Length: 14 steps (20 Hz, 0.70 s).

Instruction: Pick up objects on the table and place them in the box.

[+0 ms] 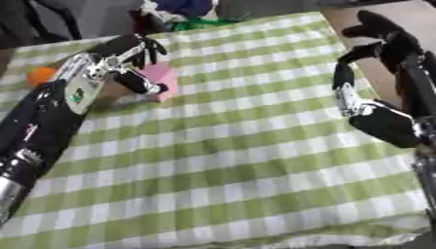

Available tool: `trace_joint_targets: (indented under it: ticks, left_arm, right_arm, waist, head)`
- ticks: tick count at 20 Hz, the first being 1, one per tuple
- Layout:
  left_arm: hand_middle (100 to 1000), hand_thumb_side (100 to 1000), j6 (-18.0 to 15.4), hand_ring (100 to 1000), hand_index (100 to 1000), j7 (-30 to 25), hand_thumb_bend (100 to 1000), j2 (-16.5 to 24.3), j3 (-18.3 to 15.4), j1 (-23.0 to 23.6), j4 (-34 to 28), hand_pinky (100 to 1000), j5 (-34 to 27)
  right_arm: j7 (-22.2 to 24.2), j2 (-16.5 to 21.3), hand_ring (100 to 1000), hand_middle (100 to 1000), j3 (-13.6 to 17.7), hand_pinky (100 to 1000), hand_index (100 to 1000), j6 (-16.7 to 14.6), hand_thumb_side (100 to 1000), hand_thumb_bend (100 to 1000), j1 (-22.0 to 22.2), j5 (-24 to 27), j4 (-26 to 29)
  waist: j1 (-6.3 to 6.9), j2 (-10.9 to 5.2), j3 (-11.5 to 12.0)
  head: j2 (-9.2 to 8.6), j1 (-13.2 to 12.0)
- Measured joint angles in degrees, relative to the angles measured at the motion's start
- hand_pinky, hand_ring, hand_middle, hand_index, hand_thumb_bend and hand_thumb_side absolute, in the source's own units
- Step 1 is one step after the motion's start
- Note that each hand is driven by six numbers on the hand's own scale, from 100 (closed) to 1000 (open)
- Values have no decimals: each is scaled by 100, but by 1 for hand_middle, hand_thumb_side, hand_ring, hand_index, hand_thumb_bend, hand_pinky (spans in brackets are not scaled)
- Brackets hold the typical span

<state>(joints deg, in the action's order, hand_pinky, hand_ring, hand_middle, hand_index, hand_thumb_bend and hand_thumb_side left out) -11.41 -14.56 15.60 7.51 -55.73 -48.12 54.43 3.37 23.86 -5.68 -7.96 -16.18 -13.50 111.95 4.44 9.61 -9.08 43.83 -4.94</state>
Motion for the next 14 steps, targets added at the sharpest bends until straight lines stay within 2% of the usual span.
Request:
trace_joint_targets:
  ticks: [2,7,14]
  left_arm:
    - [491,119,15,361,787,76,352,3,-14,32,-42,391,-27]
    - [486,128,103,358,786,216,344,117,-103,35,-341,397,-178]
    - [484,124,478,356,781,419,346,453,-391,63,-745,403,-240]
  right_arm:
    - [0,-1,655,791,0,831,964,0,375,100,0,0,0]
    - [0,-1,656,791,0,831,964,0,376,100,1,1,-1]
    - [0,-1,656,791,1,832,964,0,375,100,6,2,-5]
  waist:
    - [0,0,6]
    - [-1,-2,34]
    - [-18,-11,101]
  head:
    - [0,1]
    - [0,2]
    - [0,7]
